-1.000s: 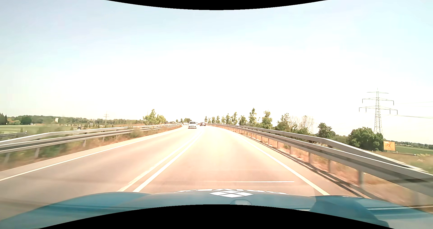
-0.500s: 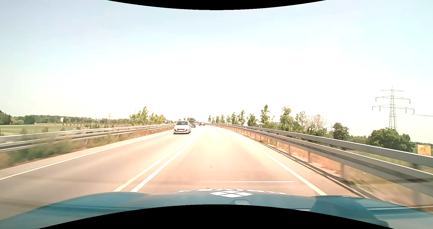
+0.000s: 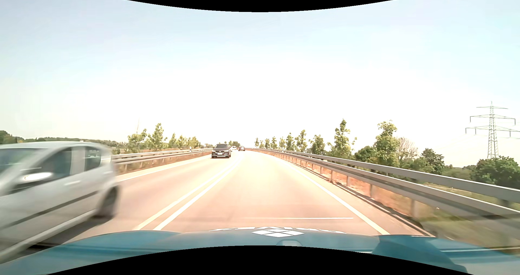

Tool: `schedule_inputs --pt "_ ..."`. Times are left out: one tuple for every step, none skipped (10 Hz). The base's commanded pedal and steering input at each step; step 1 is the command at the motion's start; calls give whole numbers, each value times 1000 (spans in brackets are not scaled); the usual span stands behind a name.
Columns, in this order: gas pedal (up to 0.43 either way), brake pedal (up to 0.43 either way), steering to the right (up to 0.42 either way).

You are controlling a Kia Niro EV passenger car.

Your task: Follow the waypoints while adhering to traffic rules and regulations

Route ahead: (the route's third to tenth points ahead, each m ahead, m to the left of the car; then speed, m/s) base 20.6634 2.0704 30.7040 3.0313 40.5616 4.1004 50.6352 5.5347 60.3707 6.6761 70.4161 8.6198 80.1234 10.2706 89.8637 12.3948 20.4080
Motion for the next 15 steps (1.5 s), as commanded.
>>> schedule_inputs --pt "299 0 -16" --pt "299 0 -16" --pt "287 0 -17" --pt "287 0 -17" --pt "287 0 -16" --pt "268 0 -16" --pt "260 0 -16" --pt "240 0 -16" --pt "240 0 -16" --pt "228 0 -16" --pt "220 0 -17" --pt "197 0 -16" --pt "189 0 -16" --pt "189 0 -16" --pt "189 0 -16"
